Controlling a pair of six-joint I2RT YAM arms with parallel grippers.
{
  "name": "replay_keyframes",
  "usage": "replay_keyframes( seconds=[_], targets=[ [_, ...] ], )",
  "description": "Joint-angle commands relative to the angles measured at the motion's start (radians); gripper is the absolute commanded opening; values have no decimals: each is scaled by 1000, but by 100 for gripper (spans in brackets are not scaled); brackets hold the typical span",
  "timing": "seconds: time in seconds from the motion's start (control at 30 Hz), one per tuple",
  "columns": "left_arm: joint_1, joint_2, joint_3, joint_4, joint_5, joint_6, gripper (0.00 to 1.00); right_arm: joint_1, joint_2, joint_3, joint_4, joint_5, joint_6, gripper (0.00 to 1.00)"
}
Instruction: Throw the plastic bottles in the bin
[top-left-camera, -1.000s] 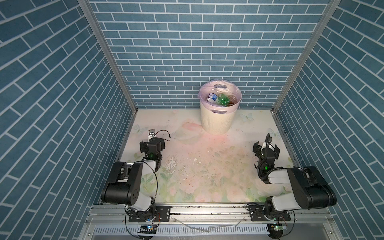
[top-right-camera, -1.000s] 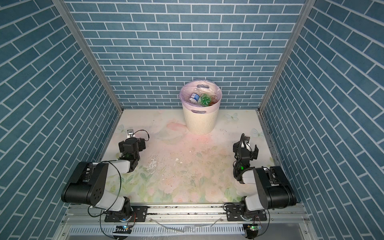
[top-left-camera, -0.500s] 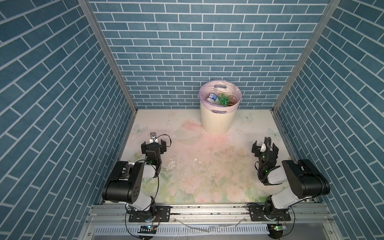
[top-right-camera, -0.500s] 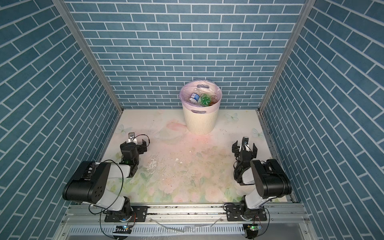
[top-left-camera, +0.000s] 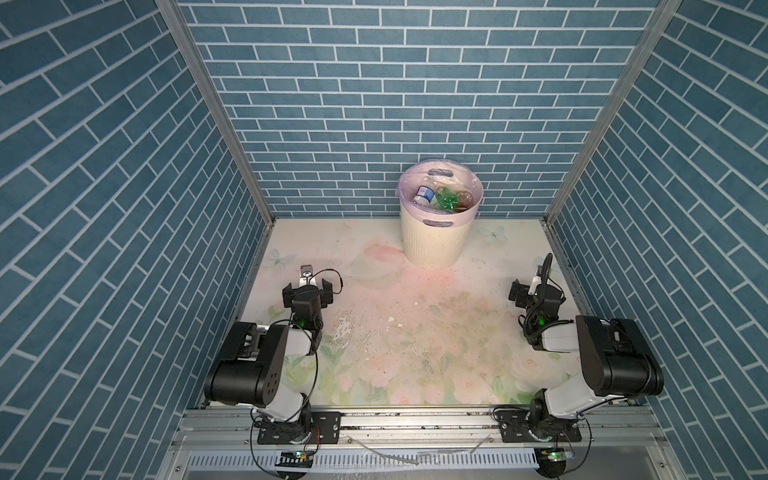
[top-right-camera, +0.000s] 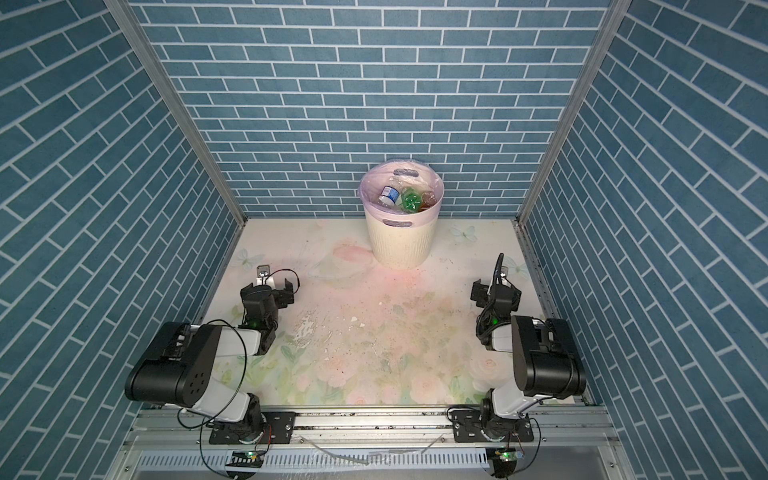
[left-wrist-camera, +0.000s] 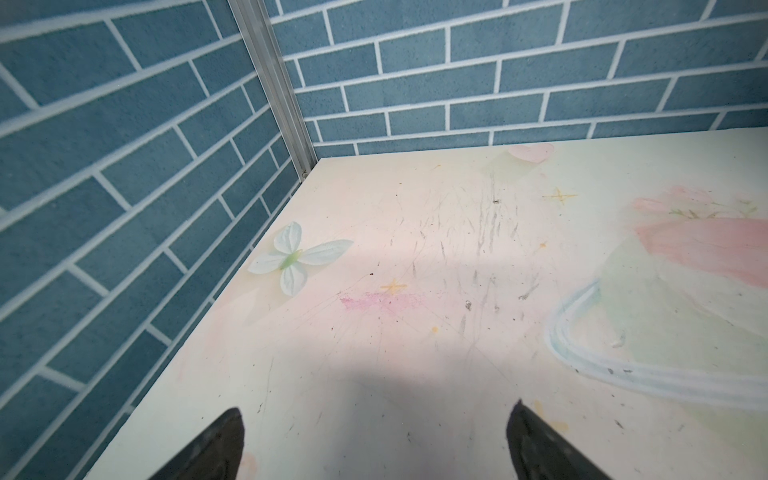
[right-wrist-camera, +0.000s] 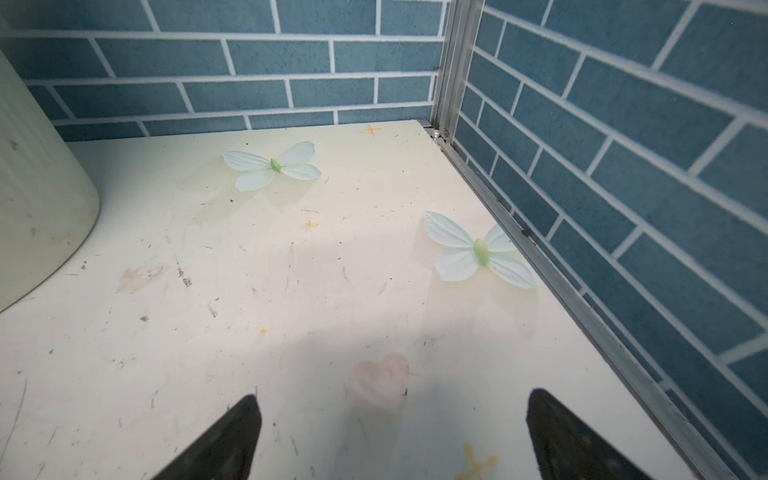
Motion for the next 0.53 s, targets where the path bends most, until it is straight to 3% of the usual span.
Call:
replay_keyframes(
  seconds=[0.0, 0.5],
  targets=[
    [4, 4, 10, 3, 5, 4, 99, 6, -19, 7, -26, -25, 2, 99],
    [3, 4, 10, 3, 5, 4, 99, -18, -19, 4, -18, -85, 7, 99]
  ],
)
